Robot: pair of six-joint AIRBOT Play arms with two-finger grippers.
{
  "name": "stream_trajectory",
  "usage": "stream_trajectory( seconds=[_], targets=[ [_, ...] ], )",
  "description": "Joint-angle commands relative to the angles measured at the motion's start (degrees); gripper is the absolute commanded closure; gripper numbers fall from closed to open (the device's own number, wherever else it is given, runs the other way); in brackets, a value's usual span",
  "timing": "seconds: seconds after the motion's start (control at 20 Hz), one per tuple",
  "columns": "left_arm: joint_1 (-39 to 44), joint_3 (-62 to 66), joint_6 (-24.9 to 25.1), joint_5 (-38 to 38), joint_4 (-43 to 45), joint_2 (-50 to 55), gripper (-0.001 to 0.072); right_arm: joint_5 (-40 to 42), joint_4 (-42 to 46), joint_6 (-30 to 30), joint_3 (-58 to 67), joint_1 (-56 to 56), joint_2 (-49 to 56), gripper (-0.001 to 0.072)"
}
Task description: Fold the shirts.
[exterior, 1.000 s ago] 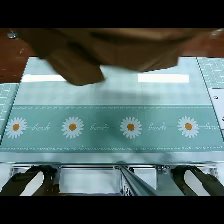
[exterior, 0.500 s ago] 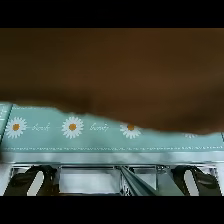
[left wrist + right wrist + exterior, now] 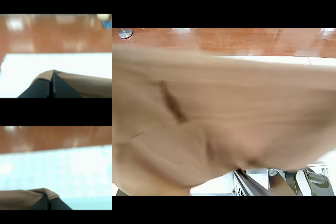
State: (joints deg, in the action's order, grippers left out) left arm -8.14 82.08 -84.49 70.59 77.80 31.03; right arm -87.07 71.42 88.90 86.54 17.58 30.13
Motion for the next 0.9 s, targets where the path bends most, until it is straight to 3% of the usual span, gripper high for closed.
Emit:
stream_trajectory(
  seconds=[0.0,0.15,0.35,0.6,0.85],
  targets=[
    [0.1,-13.7,0.0,-6.7,-5.9,5.9,0.0681,8.3,-8.0,-4.9,-15.6,-0.1,5.5,0.0687],
    [1.1,-15.6,0.0,-13.2,-6.3,16.7,0.0681,19.7,-10.1,-8.6,-22.1,-0.1,16.7,0.0687],
    [3.6,-13.2,-2.1,-23.5,-6.3,32.7,0.0681,30.0,-16.3,-10.8,-16.9,-0.1,36.5,0.0687],
    [6.2,-7.6,-3.9,-29.7,-10.4,48.2,0.0681,31.5,-18.1,-9.8,-2.0,-3.5,59.2,0.0687],
    [7.3,-7.2,-4.3,-31.7,-12.9,54.3,0.0681,28.4,-18.5,-6.3,6.8,-5.0,70.0,0.0687]
  ],
)
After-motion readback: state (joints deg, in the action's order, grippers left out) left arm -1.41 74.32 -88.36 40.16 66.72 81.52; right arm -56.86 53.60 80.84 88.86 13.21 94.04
